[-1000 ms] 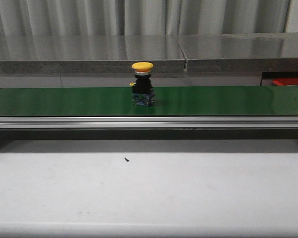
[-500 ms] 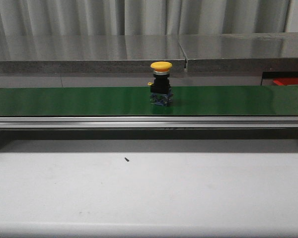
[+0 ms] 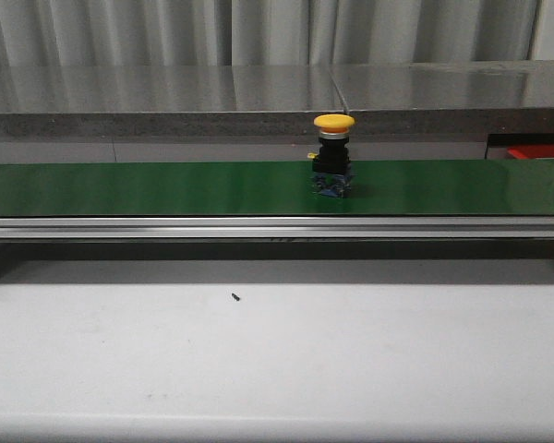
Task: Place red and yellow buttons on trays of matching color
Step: 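Lower the red button into the red tray, open the right gripper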
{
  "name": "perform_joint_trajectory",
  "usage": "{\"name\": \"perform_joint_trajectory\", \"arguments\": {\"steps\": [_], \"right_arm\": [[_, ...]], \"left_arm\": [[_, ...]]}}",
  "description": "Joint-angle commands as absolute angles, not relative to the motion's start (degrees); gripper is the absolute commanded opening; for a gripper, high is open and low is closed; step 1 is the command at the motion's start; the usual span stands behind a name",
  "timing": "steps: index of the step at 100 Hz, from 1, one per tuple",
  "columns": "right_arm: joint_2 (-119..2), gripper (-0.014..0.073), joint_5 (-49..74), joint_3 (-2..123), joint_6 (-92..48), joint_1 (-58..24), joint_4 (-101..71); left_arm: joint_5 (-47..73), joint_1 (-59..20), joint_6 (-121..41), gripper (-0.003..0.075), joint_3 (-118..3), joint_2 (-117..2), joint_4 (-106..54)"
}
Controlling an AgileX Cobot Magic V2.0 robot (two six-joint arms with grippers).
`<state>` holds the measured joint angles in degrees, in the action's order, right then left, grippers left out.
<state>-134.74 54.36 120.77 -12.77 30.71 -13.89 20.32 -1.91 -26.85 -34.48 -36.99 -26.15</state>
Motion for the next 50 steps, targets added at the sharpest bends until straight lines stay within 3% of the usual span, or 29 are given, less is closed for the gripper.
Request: {"name": "perform_joint_trajectory", "arguments": {"steps": [1,15,22,50], "right_arm": [[-130.8,0.0258,52.2,123.0,-13.0,31.1,-14.4],[-130.8,0.0468,52.7,123.0,-13.0,31.1,-14.4],[-130.8,0.0526,52.4,123.0,-13.0,31.1,-14.4],[-127.5,0.0542,51.9,123.0,-13.1,31.1,-14.3]], "left_arm": [[16.5,-2.4,-27.0,-0.0019,-36.0,-37.0,-27.4],[16.5,-2.4,-27.0,-0.0019,-36.0,-37.0,-27.4],[16.5,-2.4,-27.0,-0.0019,-36.0,-37.0,-27.4],[16.5,-2.4,-27.0,-0.0019,-36.0,-37.0,-27.4]]}}
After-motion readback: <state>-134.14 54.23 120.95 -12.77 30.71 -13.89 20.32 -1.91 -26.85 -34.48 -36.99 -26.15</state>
